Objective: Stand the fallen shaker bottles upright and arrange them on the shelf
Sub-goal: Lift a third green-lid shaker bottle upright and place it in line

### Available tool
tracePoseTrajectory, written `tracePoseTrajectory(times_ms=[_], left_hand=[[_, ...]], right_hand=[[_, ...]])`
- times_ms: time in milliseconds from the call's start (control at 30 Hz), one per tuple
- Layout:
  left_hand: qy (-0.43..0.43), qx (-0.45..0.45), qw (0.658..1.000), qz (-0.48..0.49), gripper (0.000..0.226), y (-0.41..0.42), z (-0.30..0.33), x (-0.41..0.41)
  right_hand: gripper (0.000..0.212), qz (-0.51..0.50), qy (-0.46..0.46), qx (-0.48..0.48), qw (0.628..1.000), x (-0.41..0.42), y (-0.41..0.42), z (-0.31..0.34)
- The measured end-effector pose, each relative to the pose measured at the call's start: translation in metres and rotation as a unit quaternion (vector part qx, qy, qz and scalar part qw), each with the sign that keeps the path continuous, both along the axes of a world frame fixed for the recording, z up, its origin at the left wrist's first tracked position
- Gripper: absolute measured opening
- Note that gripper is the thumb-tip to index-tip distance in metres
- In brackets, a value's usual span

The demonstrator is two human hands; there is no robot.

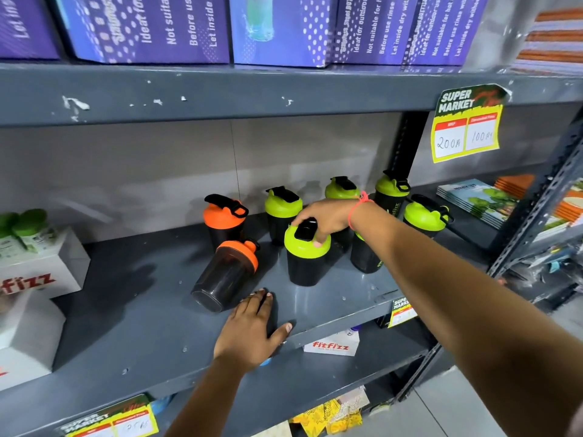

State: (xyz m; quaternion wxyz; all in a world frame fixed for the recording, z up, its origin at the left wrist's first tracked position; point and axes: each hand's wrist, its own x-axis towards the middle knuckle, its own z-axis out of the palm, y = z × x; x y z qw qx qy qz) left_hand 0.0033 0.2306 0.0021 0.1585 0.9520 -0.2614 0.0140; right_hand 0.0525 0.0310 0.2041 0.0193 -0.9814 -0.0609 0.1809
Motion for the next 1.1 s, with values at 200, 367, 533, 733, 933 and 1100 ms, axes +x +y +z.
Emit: tracePoseTrajectory(times_ms=[200,367,533,733,933,1100], left_hand=[[-0.001,0.001,1.000,0.001,0.077,0.000,0.000,0.001],[0.001,0.002,1.000,0.001,0.077,0.000,0.000,0.001],[0.000,0.002,1.000,0.003,0.077,-0.001,0.001,0.001],[0.003,0.000,1.000,0.003,0.076,0.000,0.002,-0.002],[0.011,0.014,1.000,0.005,0.076,0.000,0.005,-0.002],[0.015,0.006,1.000,0.004,0.070,0.003,0.010,-0.011]], right_hand=[[0.046,-0.031,-0.060,-0.002,0.998,0.004,0.000,-0.005],[0.053,-0.025,-0.042,-0.040,0.998,0.006,0.007,-0.005],[0.080,-0.043,-0.017,-0.002,0.999,0.004,0.011,-0.010],[0.073,-0.115,-0.097,-0.035,0.988,0.006,0.011,-0.020],[0.071,-0.131,-0.112,-0.058,0.983,0.004,0.013,-0.020],[0.081,-0.174,-0.089,-0.092,0.976,0.000,0.017,-0.018]])
